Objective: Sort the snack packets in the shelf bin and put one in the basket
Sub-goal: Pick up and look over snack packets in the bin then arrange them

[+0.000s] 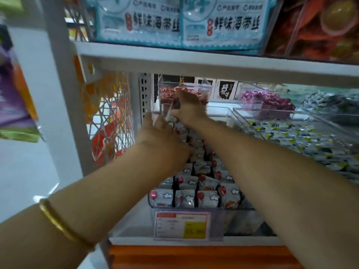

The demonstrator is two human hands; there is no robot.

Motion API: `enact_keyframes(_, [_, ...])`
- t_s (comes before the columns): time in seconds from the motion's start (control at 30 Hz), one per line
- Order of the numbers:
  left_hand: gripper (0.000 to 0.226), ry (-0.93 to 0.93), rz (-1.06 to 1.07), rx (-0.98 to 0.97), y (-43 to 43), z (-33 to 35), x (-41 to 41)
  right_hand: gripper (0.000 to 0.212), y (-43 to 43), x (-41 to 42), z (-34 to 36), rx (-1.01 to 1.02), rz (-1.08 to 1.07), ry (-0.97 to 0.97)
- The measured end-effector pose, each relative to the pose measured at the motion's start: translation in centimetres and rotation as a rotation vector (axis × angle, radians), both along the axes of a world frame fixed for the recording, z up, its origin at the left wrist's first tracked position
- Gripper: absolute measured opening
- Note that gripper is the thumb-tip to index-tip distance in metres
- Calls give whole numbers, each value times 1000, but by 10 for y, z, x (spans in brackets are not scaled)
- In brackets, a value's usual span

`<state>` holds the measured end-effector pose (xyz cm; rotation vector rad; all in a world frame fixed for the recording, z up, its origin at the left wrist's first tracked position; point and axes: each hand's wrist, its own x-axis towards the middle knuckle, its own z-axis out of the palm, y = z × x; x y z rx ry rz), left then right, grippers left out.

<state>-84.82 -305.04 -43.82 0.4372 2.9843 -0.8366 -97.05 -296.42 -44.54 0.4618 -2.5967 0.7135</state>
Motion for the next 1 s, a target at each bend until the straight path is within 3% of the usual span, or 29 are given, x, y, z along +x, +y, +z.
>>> enact_keyframes(0.1, [68, 19, 42, 83, -14, -1, 12, 6, -7, -6, -6, 109, 6, -95])
enact_keyframes(0.23, [69, 57, -10, 257, -20, -8, 13, 25, -7, -6, -9, 343, -30, -176])
enact_keyframes(0.5, [63, 98, -65, 501, -25, -14, 16, 24, 20, 62, 4, -234, 45, -143])
enact_keyframes(0.67, [54, 199, -117, 724, -32, -17, 40, 22, 38, 146, -6, -366, 95, -161])
enact_keyframes(0.83, [57, 247, -122, 919, -48, -41, 86, 20, 44, 193, -12, -229, 94, -114])
enact_keyframes(1.0, [53, 223, -201, 853, -49, -46, 103, 10, 32, 204, -16, 73, 128, -70])
